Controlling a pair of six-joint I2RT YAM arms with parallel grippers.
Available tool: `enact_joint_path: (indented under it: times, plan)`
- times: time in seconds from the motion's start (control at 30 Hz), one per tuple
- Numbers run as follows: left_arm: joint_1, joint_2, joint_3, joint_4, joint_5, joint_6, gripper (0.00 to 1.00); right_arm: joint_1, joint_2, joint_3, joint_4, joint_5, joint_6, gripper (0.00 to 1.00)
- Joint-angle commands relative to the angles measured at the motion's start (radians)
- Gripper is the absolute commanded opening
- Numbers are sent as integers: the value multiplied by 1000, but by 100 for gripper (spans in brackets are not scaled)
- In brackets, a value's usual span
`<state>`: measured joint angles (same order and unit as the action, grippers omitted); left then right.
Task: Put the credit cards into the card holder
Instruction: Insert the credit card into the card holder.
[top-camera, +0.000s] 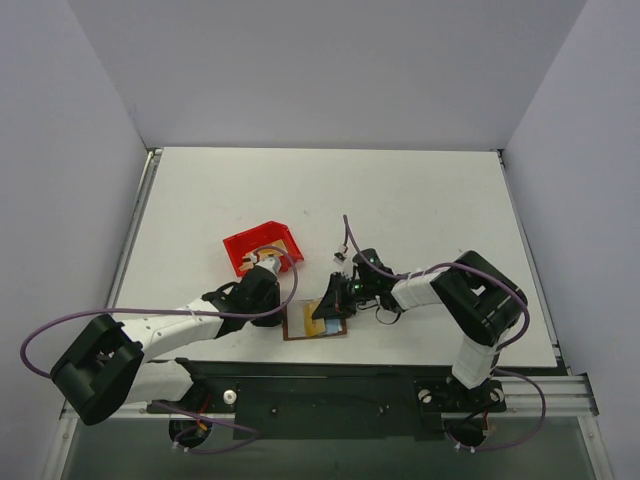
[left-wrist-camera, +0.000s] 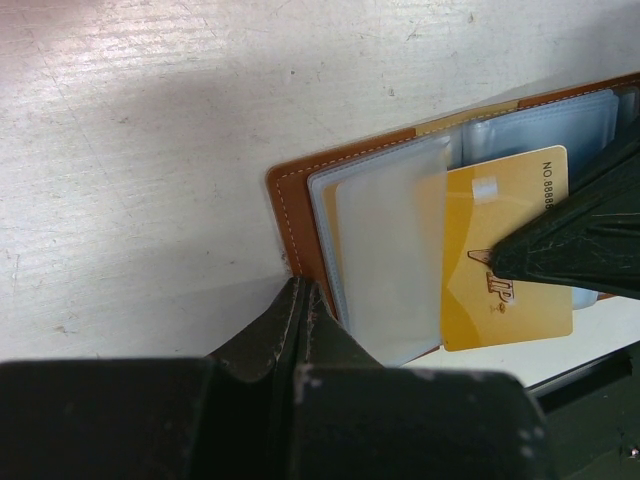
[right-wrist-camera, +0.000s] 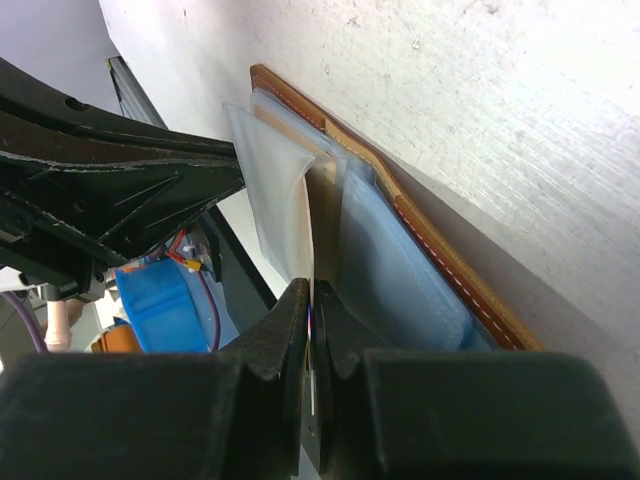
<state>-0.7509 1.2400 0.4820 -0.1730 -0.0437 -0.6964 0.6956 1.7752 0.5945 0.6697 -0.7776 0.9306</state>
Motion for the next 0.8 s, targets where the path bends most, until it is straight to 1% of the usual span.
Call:
enact_joint_path:
  times: [0.0, 0.1, 0.23, 0.57, 0.77]
  plan:
    - [2, 16, 3, 15, 8, 0, 0, -5, -39, 37, -87, 11, -99, 0]
    - [2, 16, 6, 15, 7, -2, 0, -21, -56, 47, -140, 15, -136, 0]
    - [4, 18, 9, 13, 8, -2, 0, -36, -62, 48, -168, 11, -154, 0]
    - [4, 22, 18, 13, 8, 0, 0, -47, -60, 39, -159, 17, -151, 0]
    - [4, 24, 20, 7, 7, 2, 0, -50, -51, 25, -125, 29, -115, 0]
